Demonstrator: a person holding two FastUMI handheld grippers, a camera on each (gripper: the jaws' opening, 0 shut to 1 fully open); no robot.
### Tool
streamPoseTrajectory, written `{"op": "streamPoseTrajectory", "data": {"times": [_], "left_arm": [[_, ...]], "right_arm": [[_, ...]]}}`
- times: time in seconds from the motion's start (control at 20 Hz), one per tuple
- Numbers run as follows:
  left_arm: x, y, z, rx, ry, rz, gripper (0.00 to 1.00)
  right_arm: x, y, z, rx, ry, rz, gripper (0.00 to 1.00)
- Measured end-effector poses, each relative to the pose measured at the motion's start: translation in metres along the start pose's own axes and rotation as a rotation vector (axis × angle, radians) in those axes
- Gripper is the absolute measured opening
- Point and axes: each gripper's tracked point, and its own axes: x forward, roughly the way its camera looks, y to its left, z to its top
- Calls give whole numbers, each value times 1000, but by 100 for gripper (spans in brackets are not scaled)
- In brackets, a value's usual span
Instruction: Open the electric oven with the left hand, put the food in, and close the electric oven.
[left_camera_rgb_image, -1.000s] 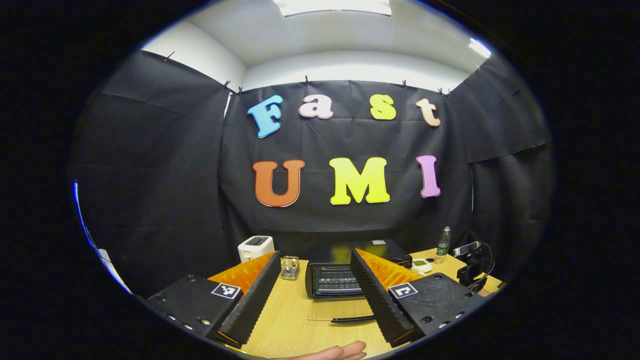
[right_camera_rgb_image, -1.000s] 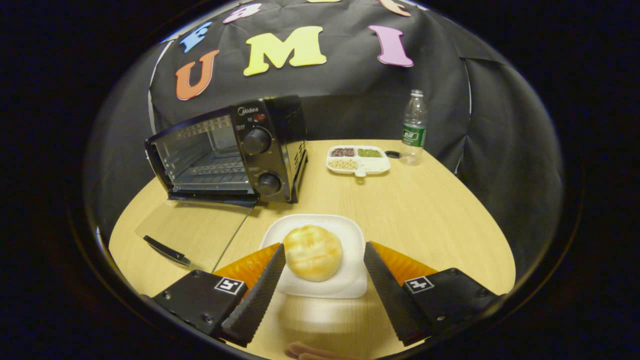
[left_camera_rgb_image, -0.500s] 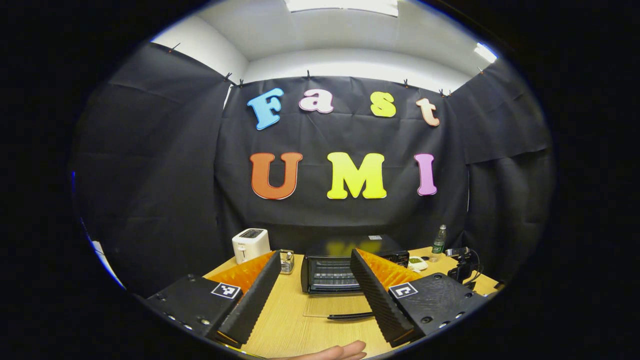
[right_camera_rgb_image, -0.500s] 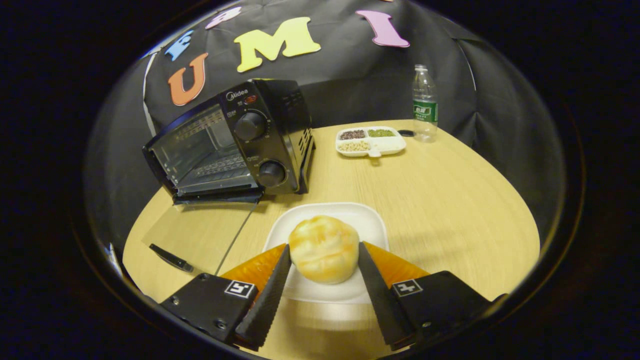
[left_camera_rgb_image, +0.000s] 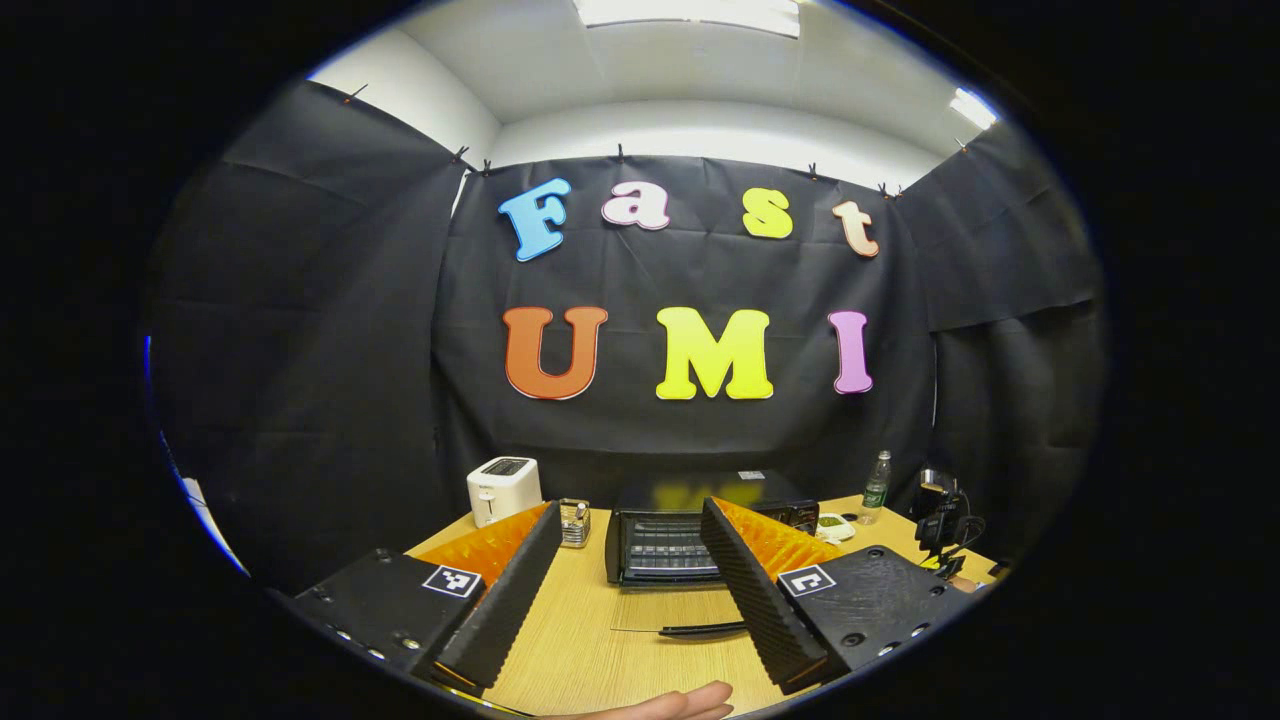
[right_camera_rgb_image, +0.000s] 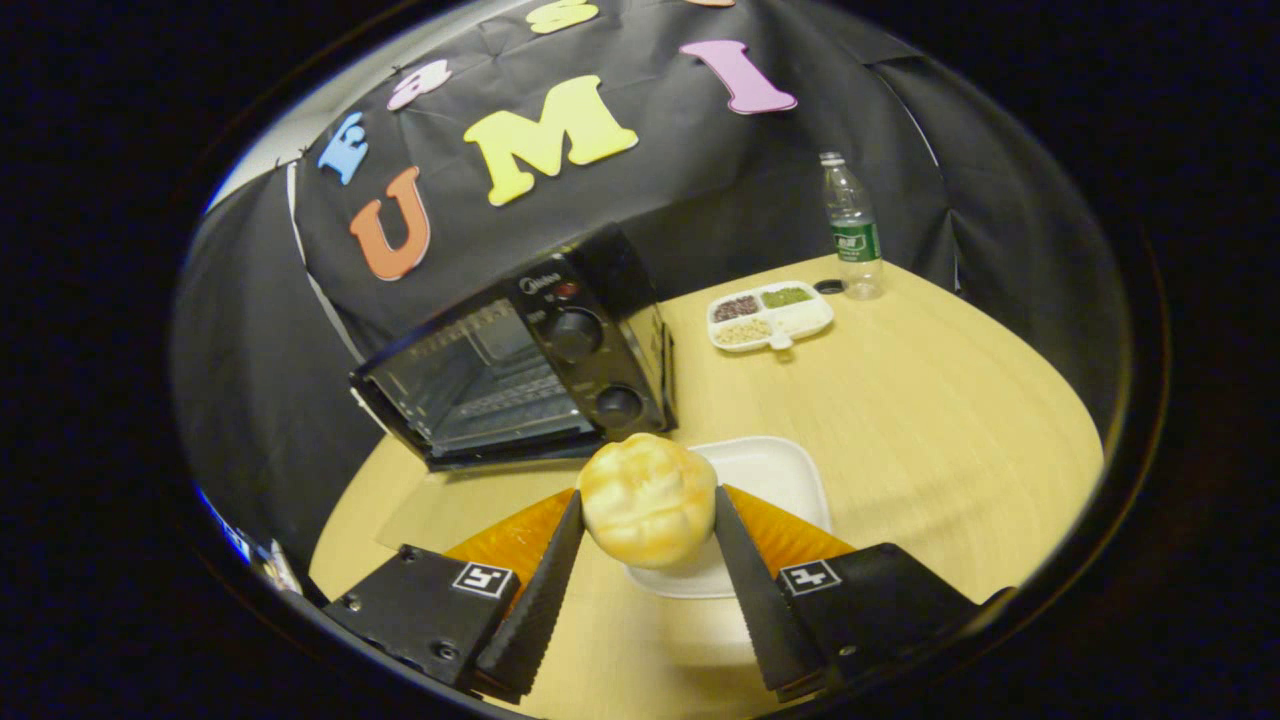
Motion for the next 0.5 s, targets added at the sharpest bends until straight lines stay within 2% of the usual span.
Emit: {"op": "streamPoseTrajectory", "data": {"times": [0.1, 0.15, 0.3, 0.4, 0.5], "left_arm": [[-4, 3, -2, -6, 1, -4, 92], [-6, 6, -2, -6, 0, 0, 92], [-8, 26, 1, -11, -19, 45, 92], [-10, 33, -1, -28, -19, 49, 92], [-11, 39, -3, -50, -17, 51, 92]], "right_arm": [[1, 42, 8, 47, -59, 127, 79], [4, 63, 13, 84, -98, 190, 82], [11, 113, 27, 221, -190, 291, 78], [25, 132, 27, 288, -195, 278, 77], [48, 147, 26, 295, -212, 235, 77]]}}
